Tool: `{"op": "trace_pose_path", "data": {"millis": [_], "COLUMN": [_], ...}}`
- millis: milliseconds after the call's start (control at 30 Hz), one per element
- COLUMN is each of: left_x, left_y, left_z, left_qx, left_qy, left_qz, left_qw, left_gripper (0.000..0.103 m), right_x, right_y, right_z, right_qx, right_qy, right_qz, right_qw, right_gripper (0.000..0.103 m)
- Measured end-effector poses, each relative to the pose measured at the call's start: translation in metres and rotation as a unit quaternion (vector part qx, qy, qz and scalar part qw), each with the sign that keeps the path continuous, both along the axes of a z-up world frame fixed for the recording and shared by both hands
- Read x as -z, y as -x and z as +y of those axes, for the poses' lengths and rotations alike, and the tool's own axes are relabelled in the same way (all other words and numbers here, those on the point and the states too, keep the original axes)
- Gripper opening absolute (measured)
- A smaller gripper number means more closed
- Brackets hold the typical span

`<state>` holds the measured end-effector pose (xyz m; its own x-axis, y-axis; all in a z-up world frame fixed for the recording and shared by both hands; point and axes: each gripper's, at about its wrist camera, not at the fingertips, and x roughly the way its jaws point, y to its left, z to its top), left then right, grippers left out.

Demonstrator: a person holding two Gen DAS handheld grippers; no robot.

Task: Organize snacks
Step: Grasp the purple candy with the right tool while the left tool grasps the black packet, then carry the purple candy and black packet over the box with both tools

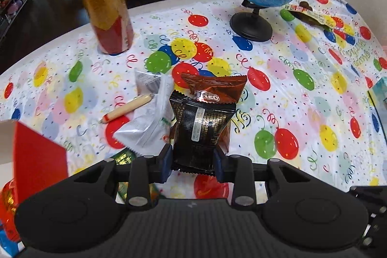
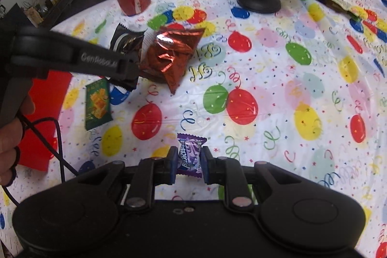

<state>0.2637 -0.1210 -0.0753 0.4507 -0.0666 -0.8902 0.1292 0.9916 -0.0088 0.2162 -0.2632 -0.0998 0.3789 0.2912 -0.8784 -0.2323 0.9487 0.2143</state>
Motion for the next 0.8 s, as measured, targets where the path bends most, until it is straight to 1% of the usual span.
{"op": "trace_pose_path", "data": {"millis": [367, 567, 800], "left_x": [-0.049, -0.072, -0.095], "left_y": [0.050, 0.080, 0.113], "left_z": [0.028, 0.055, 0.095], "left_qx": [-0.017, -0.032, -0.044], "left_qy": [0.007, 0.016, 0.020], "left_qz": [-0.003, -0.005, -0.023], "left_qw": [0.9998, 0.9993, 0.9986], "left_gripper": [0.034, 0.034, 0.034], "right_x": [-0.054, -0.079, -0.098], "right_y": [0.033, 0.046, 0.060], "right_z": [0.004, 0.026, 0.065], "right_qx": [-0.030, -0.058, -0.083], "right_qy": [-0.014, -0.021, -0.027], "right_qz": [-0.044, -0.060, -0.074], "right_qw": [0.999, 0.996, 0.993], "right_gripper": [0.018, 0.018, 0.018]}}
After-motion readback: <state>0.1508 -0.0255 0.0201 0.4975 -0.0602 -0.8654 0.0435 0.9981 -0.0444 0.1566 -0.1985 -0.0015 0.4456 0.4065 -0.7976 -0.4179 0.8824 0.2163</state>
